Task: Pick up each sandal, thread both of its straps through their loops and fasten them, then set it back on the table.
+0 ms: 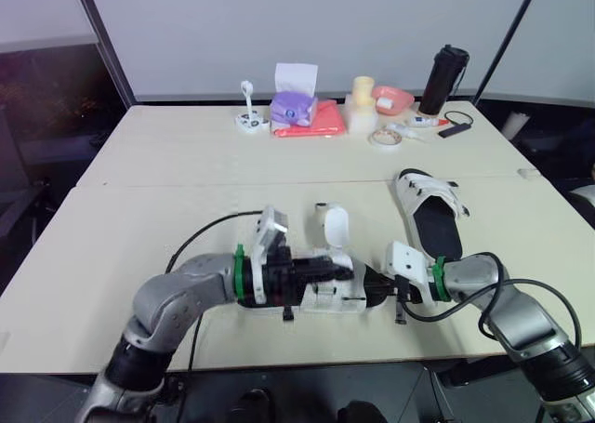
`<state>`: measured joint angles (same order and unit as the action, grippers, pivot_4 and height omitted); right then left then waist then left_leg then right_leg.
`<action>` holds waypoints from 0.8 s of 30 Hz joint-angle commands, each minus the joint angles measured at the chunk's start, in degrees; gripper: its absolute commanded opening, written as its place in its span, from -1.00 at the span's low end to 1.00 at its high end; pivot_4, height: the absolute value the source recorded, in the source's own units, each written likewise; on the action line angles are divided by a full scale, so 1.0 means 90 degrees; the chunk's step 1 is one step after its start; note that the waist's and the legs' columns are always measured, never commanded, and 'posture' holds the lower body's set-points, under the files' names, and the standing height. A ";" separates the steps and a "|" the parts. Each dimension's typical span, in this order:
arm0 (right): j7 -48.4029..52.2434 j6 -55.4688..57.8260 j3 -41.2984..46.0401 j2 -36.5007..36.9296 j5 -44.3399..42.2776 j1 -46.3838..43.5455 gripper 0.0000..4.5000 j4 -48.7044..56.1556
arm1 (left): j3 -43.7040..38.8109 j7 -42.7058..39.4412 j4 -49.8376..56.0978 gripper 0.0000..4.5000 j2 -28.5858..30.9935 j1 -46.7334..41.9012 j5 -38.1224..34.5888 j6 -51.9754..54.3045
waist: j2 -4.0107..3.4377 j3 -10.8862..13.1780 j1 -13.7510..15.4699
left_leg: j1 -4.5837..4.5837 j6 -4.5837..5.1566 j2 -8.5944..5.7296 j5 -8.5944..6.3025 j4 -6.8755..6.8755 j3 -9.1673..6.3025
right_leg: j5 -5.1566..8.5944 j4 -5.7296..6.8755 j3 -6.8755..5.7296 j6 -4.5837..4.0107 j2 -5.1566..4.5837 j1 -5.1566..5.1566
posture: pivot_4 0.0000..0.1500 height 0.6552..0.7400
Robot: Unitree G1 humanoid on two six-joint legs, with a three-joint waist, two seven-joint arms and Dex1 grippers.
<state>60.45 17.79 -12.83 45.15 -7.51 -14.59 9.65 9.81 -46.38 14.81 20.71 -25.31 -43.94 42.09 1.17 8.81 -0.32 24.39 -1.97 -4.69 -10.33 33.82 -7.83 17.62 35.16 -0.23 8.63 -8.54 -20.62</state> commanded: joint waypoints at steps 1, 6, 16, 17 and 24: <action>-0.0146 0.0214 -0.0455 -0.0023 0.0491 0.0348 -1.00 -0.0538 | -0.0142 0.0174 -0.0687 -0.97 -0.0238 -0.0356 0.0602 -0.0660 | 0.0000 0.0000 -0.0012 | 0.0000 0.0001 0.0000 0.0000 0.0000 0.0000 | 0.0000 0.0000 0.0000 0.0001 0.0000 0.0000 | 1.00 1.00; -0.0304 0.0200 -0.0418 -0.0067 0.0506 0.0377 -1.00 -0.0541 | -0.0210 0.0332 -0.1520 -0.86 -0.0529 -0.0543 0.1046 -0.0909 | 0.0002 0.0001 -0.0023 | -0.0004 0.0007 0.0000 0.0005 0.0003 -0.0001 | -0.0002 0.0007 0.0000 0.0004 0.0003 0.0006 | 1.00 1.00; -0.0537 0.0126 -0.0439 -0.0236 0.0568 0.0321 -1.00 -0.0722 | -0.0405 -0.0263 -0.2057 0.95 -0.0499 -0.0351 0.0674 -0.0261 | 0.0006 -0.0001 -0.0050 | -0.0023 0.0000 0.0001 0.0000 0.0007 -0.0001 | -0.0003 0.0016 -0.0001 0.0006 0.0007 0.0019 | 1.00 1.00; -0.0550 0.0131 -0.0444 -0.0261 0.0566 0.0308 -1.00 -0.0725 | -0.0470 -0.0346 -0.2079 0.95 -0.0432 -0.0344 0.0639 -0.0202 | 0.0006 -0.0001 -0.0051 | -0.0025 0.0000 0.0004 0.0000 0.0007 -0.0002 | -0.0003 0.0019 -0.0001 0.0006 0.0008 0.0018 | 1.00 1.00; -0.0570 0.0053 -0.0509 -0.0436 0.0639 0.0178 -1.00 -0.0909 | -0.0727 -0.1329 -0.2061 0.95 0.0614 -0.0286 0.0529 0.0100 | 0.0004 0.0000 -0.0059 | -0.0034 -0.0004 0.0055 -0.0002 0.0007 -0.0003 | -0.0015 0.0018 0.0005 -0.0021 0.0061 0.0015 | 1.00 1.00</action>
<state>56.84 16.06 -13.43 41.54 -6.48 -14.75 7.72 5.22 -56.56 -4.44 25.59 -27.14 -37.88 42.47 1.20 8.81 -0.85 24.09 -2.00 -4.15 -10.35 33.88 -7.88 17.45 35.31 -0.19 8.38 -7.93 -20.50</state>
